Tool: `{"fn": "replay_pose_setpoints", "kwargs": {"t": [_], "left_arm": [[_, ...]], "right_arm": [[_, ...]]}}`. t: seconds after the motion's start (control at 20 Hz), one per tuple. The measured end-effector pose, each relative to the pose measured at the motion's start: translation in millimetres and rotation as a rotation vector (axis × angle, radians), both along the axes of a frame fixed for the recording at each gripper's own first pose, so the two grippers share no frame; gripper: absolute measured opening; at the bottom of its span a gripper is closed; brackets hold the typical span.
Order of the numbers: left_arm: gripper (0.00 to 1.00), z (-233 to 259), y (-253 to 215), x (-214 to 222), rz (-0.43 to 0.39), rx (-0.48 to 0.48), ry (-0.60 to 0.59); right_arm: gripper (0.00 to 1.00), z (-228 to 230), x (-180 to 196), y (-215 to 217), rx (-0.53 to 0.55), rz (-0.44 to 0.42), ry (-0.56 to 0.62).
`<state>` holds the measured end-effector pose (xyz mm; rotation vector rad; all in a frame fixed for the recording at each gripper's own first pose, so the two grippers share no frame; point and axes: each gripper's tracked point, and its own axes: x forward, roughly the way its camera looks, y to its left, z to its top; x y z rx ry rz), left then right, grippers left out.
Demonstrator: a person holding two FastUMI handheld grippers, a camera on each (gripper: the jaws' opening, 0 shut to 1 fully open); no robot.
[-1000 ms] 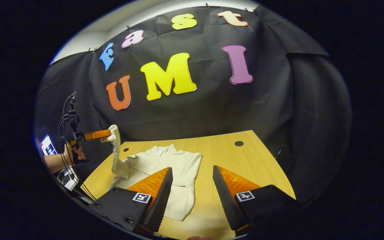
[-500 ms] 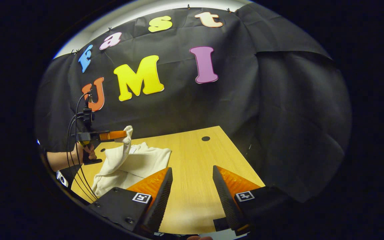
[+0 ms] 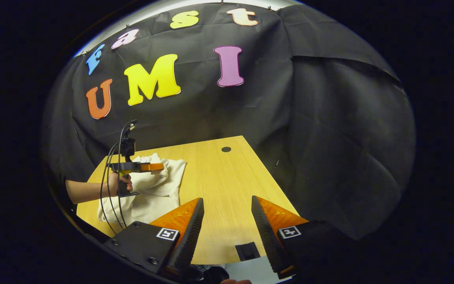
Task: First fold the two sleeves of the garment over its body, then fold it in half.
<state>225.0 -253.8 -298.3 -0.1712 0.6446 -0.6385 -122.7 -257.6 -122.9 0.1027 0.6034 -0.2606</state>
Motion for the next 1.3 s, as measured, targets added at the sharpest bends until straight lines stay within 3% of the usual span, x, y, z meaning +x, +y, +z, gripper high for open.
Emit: {"fn": "replay_pose_setpoints", "kwargs": {"t": [0.2,0.25,0.3,0.35,0.4,0.55,0.9,1.3], "left_arm": [[0.19,-8.4,-1.9,-10.1,0.004,0.01,0.016],[0.36,-0.7,-1.3,-13.3,0.004,0.004,-0.005],[0.77,4.6,1.5,-15.8,0.009,0.009,-0.029],[0.76,9.1,6.9,-17.3,0.019,0.021,-0.051],[0.99,15.2,13.9,-21.8,0.032,0.031,-0.07],[0.99,40.2,40.4,-36.1,0.08,0.053,-0.123],[0.98,119.5,136.2,-84.0,0.283,0.115,-0.295],[0.98,152.5,220.5,-147.3,0.433,0.098,-0.295]], "right_arm": [[0.77,3.8,3.3,10.5,-0.008,0.03,0.0],[0.77,5.8,6.1,15.1,-0.006,0.041,-0.005],[0.77,6.8,10.0,19.6,-0.004,0.054,-0.012],[0.76,9.0,15.1,24.7,-0.006,0.067,-0.025],[0.76,10.4,21.1,29.8,-0.009,0.082,-0.038],[0.76,17.2,42.7,54.8,0.014,0.125,-0.087],[0.78,9.9,82.0,102.6,0.078,0.21,-0.143],[0.87,-9.1,107.9,152.5,0.083,0.319,-0.115]]}}
